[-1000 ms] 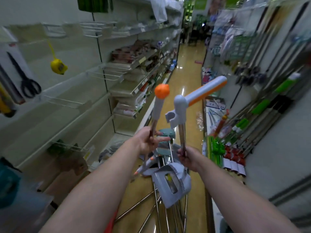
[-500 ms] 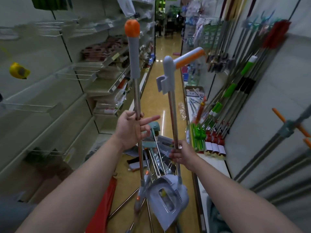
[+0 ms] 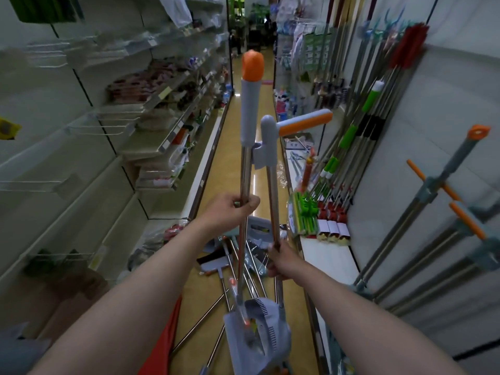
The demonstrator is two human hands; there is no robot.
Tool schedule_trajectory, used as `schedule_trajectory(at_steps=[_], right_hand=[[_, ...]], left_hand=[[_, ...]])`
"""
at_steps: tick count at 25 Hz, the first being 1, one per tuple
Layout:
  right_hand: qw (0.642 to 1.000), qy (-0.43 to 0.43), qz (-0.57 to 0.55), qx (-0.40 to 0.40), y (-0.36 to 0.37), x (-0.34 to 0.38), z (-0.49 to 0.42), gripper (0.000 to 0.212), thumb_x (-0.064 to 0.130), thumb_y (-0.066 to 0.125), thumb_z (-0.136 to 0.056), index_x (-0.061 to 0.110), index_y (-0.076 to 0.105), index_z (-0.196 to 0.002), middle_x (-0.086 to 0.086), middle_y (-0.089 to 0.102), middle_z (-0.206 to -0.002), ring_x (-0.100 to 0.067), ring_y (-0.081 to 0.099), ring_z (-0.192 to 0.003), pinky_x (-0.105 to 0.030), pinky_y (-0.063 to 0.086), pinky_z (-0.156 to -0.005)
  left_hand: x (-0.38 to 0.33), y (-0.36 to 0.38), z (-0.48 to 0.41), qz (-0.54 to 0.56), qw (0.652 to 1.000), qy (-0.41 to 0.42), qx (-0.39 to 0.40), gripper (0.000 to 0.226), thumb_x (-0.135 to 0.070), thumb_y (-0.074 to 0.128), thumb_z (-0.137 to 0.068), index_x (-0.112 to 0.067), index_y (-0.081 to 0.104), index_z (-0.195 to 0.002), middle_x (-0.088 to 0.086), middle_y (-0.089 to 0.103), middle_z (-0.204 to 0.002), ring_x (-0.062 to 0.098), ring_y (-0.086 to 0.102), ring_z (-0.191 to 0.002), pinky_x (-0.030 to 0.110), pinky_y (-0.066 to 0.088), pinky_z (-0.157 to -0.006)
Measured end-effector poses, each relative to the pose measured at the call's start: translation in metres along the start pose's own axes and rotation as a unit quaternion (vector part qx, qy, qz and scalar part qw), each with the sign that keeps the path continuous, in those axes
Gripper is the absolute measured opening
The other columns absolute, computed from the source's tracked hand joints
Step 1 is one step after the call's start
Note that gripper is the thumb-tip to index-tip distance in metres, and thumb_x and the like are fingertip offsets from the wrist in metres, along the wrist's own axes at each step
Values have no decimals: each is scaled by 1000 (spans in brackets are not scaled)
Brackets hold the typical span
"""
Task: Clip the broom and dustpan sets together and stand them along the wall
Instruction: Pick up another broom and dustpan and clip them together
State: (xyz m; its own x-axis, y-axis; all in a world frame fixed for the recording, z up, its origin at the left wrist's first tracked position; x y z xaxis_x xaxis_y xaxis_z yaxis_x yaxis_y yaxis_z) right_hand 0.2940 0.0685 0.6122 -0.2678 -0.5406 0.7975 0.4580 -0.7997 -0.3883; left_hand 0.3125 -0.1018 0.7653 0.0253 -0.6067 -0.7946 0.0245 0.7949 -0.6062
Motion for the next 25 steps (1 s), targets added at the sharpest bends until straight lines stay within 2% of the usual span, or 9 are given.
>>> schedule_trajectory(at_steps=[2,4,6,9,14,16,19,23,25], right_hand=[[1000,-12,13,-9,-1,4,1,26,48,34,-104,28,42,-119,-14,71,-101,-18,72,-70,-29,53,-60],[999,-33,29,-24,-3,13,3,23,47,36,-104,29,42,-117,-11,71,-92,-18,72,-69,-29,52,-60],[998,-40,39,-38,-8,22,6,26,49,38,-103,28,44,-118,-8,69,-85,-17,70,-65,-28,51,-58],[998,-28,44,-45,-10,29,7,35,52,38,-102,27,43,-125,-12,73,-88,-22,74,-69,-32,54,-61],[991,-36,79,-97,-8,30,14,42,46,35,-104,15,52,-126,-17,70,-97,-33,71,-89,-54,56,-90],[993,-24,60,-101,-7,30,16,40,39,35,-106,7,51,-124,-22,70,-98,-36,71,-89,-55,55,-89],[995,12,-20,-94,-8,31,21,29,33,35,-106,14,43,-126,-23,69,-98,-36,72,-84,-52,58,-84],[995,-2,-22,-102,-14,34,22,22,33,35,-106,20,41,-123,-19,67,-91,-30,69,-76,-50,59,-81],[994,0,-24,-107,-14,33,21,19,29,35,-105,18,44,-118,-18,66,-90,-29,69,-75,-53,58,-81]], left_hand=[[-11,-6,-1,-24,999,40,6,36,-60,57,-89,-27,72,-90,-14,66,-77,8,62,-77,31,50,-74],[-18,-8,-4,45,995,76,42,27,-50,59,-92,-28,73,-99,-18,63,-97,1,59,-95,27,46,-88],[-24,-7,-6,173,977,110,63,38,-53,61,-89,-30,68,-118,-10,62,-128,10,57,-122,38,44,-105],[-37,-10,-10,345,925,129,93,45,-53,61,-84,-34,59,-125,2,61,-136,22,58,-128,45,48,-105],[-50,3,-22,363,910,139,146,28,-44,57,-90,-39,61,-117,10,66,-130,27,61,-123,57,45,-104],[-57,4,-27,351,914,139,149,21,-42,56,-93,-33,64,-111,8,70,-121,26,65,-117,62,43,-104],[-70,1,-33,336,920,123,161,30,-40,55,-93,-16,64,-108,7,72,-113,28,67,-113,64,42,-104],[-84,-1,-38,352,909,143,175,29,-31,51,-100,-26,77,-89,15,69,-114,42,59,-115,68,39,-104],[-84,2,-41,365,900,148,187,27,-28,49,-101,-19,75,-98,7,71,-112,36,61,-119,65,42,-104]])
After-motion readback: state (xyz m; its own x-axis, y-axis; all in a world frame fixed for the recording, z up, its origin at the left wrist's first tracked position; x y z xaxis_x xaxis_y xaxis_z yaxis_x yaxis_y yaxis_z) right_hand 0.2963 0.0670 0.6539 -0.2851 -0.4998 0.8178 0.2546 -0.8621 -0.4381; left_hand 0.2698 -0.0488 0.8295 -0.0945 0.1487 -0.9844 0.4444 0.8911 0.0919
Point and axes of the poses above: each hand's wrist, its own z-axis away from the middle knuckle, its own y-axis out of the palm, x = y × z, the point moved 4 cm from there along -z, towards the middle knuckle
